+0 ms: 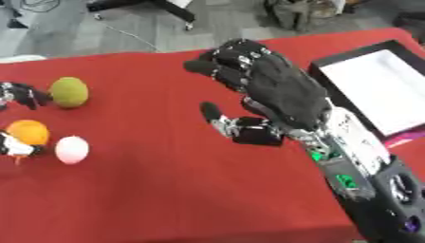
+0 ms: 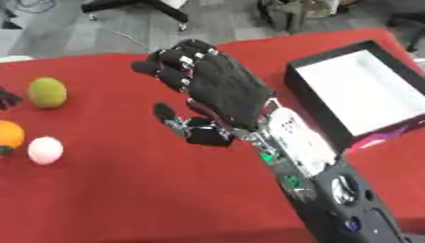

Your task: Pick up the objects with one hand, pass them to the other hand, and then place them into the box on the other side of the table.

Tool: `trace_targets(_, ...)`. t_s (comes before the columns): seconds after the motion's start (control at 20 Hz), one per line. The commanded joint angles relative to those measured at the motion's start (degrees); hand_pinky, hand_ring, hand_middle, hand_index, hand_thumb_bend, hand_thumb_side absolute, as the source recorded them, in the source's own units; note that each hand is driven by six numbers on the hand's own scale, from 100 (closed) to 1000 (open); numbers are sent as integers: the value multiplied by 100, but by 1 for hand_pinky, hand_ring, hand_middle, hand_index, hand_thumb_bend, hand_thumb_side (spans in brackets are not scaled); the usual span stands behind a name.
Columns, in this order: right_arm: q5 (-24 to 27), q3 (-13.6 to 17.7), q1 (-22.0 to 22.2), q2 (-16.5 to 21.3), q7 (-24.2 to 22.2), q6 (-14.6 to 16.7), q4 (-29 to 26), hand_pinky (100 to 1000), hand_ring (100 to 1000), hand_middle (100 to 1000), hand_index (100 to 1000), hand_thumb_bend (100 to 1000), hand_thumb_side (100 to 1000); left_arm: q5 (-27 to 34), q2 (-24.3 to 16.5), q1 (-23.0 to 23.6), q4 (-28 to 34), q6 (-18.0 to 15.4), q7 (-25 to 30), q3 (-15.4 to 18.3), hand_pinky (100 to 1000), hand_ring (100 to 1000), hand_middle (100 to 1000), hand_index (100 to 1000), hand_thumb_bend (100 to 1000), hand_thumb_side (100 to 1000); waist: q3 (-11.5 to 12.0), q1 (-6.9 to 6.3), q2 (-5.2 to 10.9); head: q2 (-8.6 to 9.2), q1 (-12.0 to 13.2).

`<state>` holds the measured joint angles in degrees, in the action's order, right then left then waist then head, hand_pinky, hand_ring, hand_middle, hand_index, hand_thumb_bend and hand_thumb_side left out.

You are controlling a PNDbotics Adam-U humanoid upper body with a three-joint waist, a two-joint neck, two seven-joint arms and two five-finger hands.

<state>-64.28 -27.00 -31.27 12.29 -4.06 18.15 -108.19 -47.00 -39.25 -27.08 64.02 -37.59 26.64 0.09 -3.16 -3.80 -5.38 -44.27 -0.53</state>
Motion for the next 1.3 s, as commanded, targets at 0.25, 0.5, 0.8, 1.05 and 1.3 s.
trace_targets(0.25,19,7,-70,-10,-11,8,-73,775,716,729,885,100,245,-700,167,-211,-635,-1194,498,-90,714,629,653,840,576,329,-19,-5,76,15,17)
trace_targets(0.5,23,8,-69,-15,-10,3,-66,775,715,729,883,100,253,-764,325,-220,-688,-1018,-97,10,708,618,641,832,534,295,-21,-5,71,15,15)
trace_targets(0.8,32,8,-71,-21,-10,1,-57,774,715,728,882,100,257,-927,518,-221,-785,-900,-701,-15,671,553,564,756,280,131,-29,-3,65,15,9)
trace_targets(1.05,38,9,-71,-24,-9,-1,-51,774,715,729,882,100,263,-821,586,-230,-766,-862,-1143,16,610,460,443,623,100,133,-30,-2,65,15,7)
trace_targets(1.3,46,7,-83,-18,-14,0,-52,776,716,729,883,100,262,-322,622,-227,-451,-880,-1287,151,608,448,427,615,100,146,-16,0,71,15,-2)
